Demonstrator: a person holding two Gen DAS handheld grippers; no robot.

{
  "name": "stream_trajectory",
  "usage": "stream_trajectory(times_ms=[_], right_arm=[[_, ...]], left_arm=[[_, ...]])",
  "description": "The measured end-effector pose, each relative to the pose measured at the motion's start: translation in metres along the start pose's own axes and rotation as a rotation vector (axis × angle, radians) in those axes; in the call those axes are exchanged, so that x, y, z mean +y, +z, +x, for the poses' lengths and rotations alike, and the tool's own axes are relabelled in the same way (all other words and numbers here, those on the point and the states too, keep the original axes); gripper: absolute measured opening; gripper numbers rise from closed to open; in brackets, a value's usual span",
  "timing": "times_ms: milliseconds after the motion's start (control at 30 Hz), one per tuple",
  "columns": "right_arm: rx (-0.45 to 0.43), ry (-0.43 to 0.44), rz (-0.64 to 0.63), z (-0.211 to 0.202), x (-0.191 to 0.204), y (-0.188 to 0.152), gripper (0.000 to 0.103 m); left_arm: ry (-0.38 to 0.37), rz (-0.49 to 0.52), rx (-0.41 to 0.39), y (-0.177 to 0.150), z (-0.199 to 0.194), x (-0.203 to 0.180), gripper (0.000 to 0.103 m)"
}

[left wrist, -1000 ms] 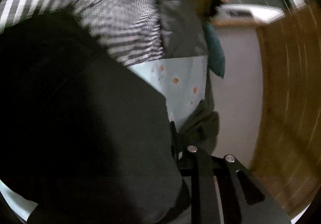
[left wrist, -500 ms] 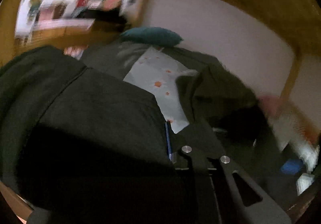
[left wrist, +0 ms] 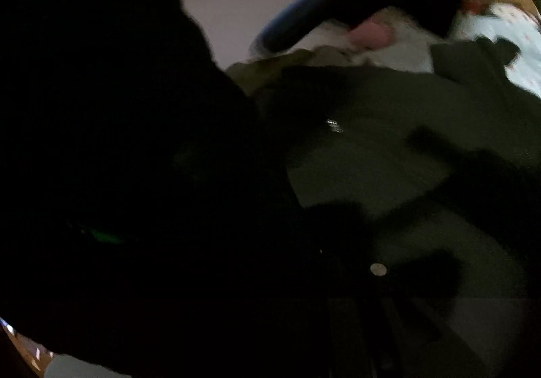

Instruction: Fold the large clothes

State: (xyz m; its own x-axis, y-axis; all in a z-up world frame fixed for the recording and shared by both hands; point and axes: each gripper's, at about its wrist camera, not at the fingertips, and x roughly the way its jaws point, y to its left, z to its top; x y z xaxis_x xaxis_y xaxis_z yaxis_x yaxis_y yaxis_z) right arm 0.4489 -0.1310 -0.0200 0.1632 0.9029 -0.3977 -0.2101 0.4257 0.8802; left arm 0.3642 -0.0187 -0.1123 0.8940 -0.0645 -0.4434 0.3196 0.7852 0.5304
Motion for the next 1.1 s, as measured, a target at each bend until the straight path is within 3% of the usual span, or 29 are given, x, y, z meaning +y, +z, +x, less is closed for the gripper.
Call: stream_trajectory(times_ms=[67, 133, 167, 300, 400, 500, 567, 600, 667, 767, 867, 967, 1100], right_arm=[[0.013, -0.104, -0.008, 0.006, -0.016, 0.002, 0.100], [0.032, -0.150, -0.006, 0.012, -0.031, 0.001, 0.066], [0.035, -0.176, 0.001, 0.014, -0.036, 0.001, 0.043], [-0.043, -0.086, 0.002, -0.005, -0.048, -0.001, 0.027], [-0.086, -0.020, 0.006, -0.016, -0.053, 0.002, 0.023], [-0.133, 0.052, 0.000, -0.040, -0.065, -0.001, 0.022], [-0.157, 0.081, -0.006, -0.055, -0.072, -0.004, 0.020], [-0.178, 0.095, -0.001, -0.062, -0.076, -0.005, 0.020], [-0.221, 0.123, 0.009, -0.084, -0.088, -0.004, 0.020], [-0.303, 0.134, 0.013, -0.117, -0.103, -0.001, 0.020], [-0.367, 0.106, -0.003, -0.151, -0.118, 0.004, 0.020], [-0.373, 0.072, 0.009, -0.170, -0.143, 0.013, 0.020], [-0.348, -0.046, 0.064, -0.176, -0.192, 0.024, 0.020]], left_arm=[[-0.009, 0.032, 0.004, 0.001, 0.004, -0.010, 0.011], [-0.017, 0.050, 0.016, 0.001, 0.008, -0.017, 0.011], [-0.017, 0.052, 0.024, 0.001, 0.009, -0.020, 0.011], [-0.019, 0.004, 0.023, 0.004, 0.009, -0.012, 0.011], [-0.057, -0.055, 0.006, 0.014, 0.003, 0.000, 0.018], [-0.140, -0.200, -0.002, 0.026, -0.008, 0.021, 0.029], [-0.230, -0.344, 0.015, 0.033, -0.013, 0.041, 0.049], [-0.270, -0.393, 0.019, 0.028, -0.017, 0.050, 0.054], [-0.404, -0.525, 0.033, 0.024, -0.021, 0.069, 0.074], [-0.526, -0.612, 0.041, 0.020, -0.028, 0.088, 0.081], [-0.549, -0.704, 0.001, 0.018, -0.039, 0.106, 0.089], [-0.559, -0.784, -0.004, 0.023, -0.027, 0.122, 0.091], [-0.391, -0.779, 0.111, 0.020, 0.030, 0.118, 0.095]])
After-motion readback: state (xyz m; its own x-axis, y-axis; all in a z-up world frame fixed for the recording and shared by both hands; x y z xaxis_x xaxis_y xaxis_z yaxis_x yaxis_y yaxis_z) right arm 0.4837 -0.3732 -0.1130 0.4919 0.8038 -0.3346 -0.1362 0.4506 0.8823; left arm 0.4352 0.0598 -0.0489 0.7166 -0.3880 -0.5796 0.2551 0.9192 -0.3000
